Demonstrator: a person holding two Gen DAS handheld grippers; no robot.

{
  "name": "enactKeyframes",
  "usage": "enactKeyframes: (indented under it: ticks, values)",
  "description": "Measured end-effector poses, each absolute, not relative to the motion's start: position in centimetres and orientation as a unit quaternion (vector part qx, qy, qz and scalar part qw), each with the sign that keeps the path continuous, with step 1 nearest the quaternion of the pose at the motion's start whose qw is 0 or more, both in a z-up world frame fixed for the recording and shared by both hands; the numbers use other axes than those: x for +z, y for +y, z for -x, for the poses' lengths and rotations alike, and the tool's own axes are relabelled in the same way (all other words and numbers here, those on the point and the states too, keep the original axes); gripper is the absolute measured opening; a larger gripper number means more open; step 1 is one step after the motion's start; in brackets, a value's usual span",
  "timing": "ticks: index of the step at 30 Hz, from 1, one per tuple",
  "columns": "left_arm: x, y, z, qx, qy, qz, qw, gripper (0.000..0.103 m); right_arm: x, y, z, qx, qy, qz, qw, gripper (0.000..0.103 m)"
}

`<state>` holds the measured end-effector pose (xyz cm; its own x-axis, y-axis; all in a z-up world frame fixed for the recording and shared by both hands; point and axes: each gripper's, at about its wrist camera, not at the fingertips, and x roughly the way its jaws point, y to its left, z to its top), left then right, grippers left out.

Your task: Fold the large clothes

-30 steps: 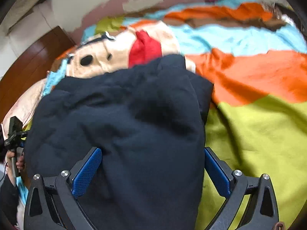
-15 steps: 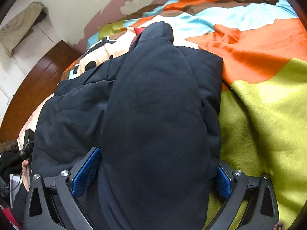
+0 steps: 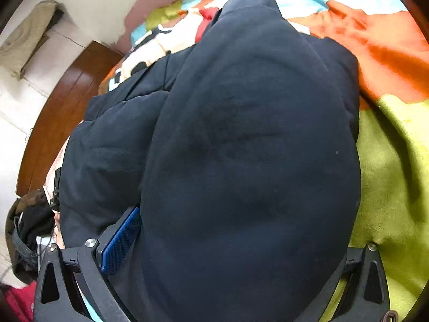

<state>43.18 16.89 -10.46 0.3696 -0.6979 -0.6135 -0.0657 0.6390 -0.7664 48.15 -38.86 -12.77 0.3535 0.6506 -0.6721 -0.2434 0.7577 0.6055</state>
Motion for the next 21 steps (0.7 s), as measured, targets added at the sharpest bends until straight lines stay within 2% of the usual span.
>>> enactKeyframes:
  ticks: [5,11,13,15,17,20,21]
  values:
    - [-10.4,16.8,-42.9,-0.215,0.518,0.368,0.741,0.102,-12.7,-39.1,-47.4,0.279,0.476,-0.212,0.807,0.103]
    - [-9.5,15.9,-42.9,-0.191,0.526,0.362,0.745,0.1,-11.9,-37.7,-47.7,0.222,0.509,-0.236,0.797,0.103]
    - [-8.8,15.5,-42.5,-0.177,0.527,0.351,0.754,0.092,-11.8,-37.3,-47.7,0.204,0.516,-0.248,0.794,0.103]
    - [-8.2,15.0,-42.1,-0.169,0.524,0.337,0.764,0.08,-11.5,-36.9,-47.7,0.191,0.519,-0.25,0.795,0.103]
    - [-7.8,14.9,-41.5,-0.163,0.518,0.333,0.771,0.07,-11.0,-36.2,-47.3,0.171,0.521,-0.247,0.799,0.098]
    - [-7.3,14.7,-40.5,-0.141,0.504,0.339,0.782,0.052,-9.7,-35.1,-46.6,0.132,0.519,-0.27,0.801,0.078]
    - [-6.8,14.5,-40.1,-0.132,0.494,0.339,0.79,0.045,-9.4,-35.0,-46.2,0.123,0.515,-0.275,0.802,0.068]
